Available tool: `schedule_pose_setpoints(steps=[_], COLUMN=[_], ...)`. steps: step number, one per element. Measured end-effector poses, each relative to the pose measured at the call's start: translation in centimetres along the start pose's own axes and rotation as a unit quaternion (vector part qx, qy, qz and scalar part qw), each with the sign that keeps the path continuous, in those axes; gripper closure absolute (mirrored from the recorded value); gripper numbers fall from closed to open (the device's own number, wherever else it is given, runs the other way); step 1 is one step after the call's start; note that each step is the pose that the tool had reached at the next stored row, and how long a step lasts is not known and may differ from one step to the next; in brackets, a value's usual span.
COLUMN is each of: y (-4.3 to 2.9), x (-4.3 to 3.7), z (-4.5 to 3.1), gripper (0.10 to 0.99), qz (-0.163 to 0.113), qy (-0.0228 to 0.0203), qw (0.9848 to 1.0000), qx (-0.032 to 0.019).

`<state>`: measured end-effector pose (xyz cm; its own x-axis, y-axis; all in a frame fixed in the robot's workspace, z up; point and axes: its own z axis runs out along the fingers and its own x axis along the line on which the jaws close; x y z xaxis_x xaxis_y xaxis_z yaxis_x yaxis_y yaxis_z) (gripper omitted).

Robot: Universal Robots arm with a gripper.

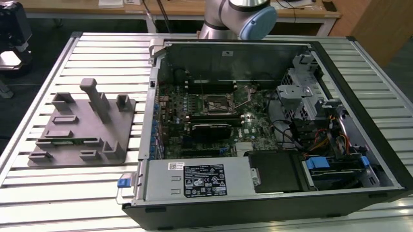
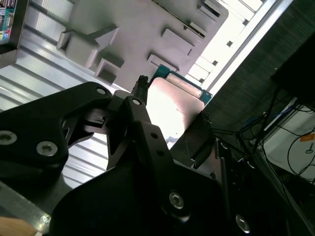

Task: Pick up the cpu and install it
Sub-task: 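Pick up the cpu and move it towards the insertion slot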

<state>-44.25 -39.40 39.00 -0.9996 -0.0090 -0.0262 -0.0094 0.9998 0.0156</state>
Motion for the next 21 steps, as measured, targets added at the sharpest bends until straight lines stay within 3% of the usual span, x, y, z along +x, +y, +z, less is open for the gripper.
schedule_pose_setpoints(steps=[11, 21], y=[-0.02, -0.05], x=[-2.59, -5.78], z=[0.07, 0.15], gripper=[0.541, 0.541], qz=[0.000, 0.000], qy=[0.0000, 0.0000], qw=[1.0000, 1.0000], qx=[0.0000, 0.0000])
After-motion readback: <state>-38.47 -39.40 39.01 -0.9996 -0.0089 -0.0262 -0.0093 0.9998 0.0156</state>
